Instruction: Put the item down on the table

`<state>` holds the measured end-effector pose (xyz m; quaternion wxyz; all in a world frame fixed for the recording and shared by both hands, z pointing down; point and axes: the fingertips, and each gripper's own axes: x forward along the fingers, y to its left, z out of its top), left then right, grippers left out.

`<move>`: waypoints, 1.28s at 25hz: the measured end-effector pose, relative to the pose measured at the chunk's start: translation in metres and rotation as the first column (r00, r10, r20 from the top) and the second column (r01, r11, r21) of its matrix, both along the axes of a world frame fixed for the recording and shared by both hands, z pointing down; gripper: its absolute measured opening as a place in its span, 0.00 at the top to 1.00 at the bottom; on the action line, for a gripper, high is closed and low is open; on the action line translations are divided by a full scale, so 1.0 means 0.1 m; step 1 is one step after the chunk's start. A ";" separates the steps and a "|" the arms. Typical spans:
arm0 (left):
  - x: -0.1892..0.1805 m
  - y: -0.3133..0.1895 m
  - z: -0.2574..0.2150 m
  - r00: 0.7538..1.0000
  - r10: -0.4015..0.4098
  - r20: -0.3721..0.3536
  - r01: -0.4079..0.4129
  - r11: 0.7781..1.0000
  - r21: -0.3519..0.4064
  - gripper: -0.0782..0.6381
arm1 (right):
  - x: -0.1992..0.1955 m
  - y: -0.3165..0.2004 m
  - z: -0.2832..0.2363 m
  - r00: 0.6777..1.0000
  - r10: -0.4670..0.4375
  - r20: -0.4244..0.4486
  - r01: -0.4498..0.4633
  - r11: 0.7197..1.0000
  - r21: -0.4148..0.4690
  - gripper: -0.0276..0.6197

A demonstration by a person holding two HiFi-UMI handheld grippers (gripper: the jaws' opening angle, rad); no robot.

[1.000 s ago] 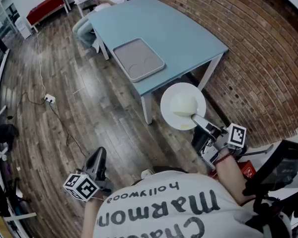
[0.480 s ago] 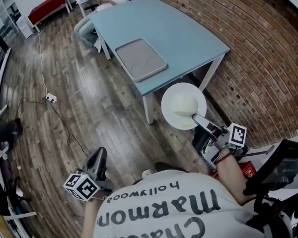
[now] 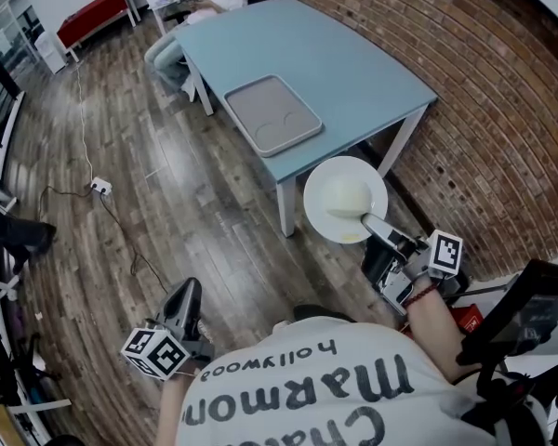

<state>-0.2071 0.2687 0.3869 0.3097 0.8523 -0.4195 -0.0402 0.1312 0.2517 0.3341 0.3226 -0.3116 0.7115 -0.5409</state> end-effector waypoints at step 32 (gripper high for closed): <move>0.22 -1.65 -0.27 0.977 -0.190 0.100 0.175 0.974 0.147 0.88 | 0.28 -2.05 0.46 0.992 -0.127 0.008 0.127 0.990 -0.068 0.90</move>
